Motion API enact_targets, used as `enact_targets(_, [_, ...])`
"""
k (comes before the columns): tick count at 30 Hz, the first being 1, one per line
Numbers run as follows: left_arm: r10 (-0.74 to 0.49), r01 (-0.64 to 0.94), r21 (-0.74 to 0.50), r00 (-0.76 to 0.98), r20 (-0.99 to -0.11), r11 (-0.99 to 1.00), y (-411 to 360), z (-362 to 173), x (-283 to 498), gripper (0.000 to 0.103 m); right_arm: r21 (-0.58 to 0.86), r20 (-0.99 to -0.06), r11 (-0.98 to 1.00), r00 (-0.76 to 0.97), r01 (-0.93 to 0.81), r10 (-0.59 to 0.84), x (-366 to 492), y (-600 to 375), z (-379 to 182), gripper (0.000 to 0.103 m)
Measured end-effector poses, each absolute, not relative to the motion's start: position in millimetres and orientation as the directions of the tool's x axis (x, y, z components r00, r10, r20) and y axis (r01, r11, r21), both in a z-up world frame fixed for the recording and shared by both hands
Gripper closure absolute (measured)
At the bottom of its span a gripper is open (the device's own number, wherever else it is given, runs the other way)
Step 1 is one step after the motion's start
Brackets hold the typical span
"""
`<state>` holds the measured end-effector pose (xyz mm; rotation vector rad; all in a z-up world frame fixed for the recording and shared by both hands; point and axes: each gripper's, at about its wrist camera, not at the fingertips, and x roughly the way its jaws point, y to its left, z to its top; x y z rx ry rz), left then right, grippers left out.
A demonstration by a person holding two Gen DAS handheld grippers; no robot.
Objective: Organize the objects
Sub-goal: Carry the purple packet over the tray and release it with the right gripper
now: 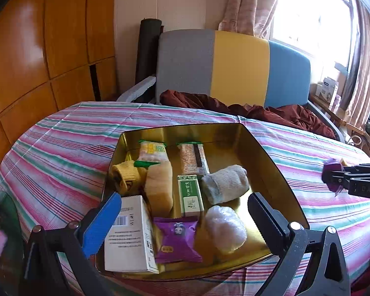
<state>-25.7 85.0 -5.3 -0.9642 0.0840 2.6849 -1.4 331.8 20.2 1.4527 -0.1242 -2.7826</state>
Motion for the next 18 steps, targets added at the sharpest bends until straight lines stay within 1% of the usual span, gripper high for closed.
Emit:
enact_targets(3, [0.244, -0.276, -0.05, -0.736, -0.631, -0.96, 77, -6, -26, 0.0, 0.063, -0.821, -0.996, -0.565, 0.06, -0.086, -17, 289, 20, 0.069])
enact_targets(6, [0.234, -0.262, -0.05, -0.739, -0.632, -0.964, 67, -7, -26, 0.0, 0.046, -0.846, -0.992, -0.523, 0.119, -0.102, -33, 259, 4, 0.069])
enact_targets(12, [0.22, -0.231, -0.066, -0.739, -0.637, -0.971, 51, -10, -28, 0.0, -0.001, -0.89, -0.987, -0.45, 0.161, -0.073, -50, 235, -29, 0.069])
enact_targets(15, [0.22, -0.222, -0.078, -0.737, -0.64, -0.972, 46, -12, -30, 0.0, -0.044, -0.903, -0.984, -0.428, 0.173, -0.035, -53, 228, -42, 0.068])
enact_targets(18, [0.218, -0.22, -0.078, -0.736, -0.641, -0.972, 45, -13, -29, 0.0, -0.036, -0.911, -0.984, -0.41, 0.173, -0.039, -53, 226, -50, 0.068])
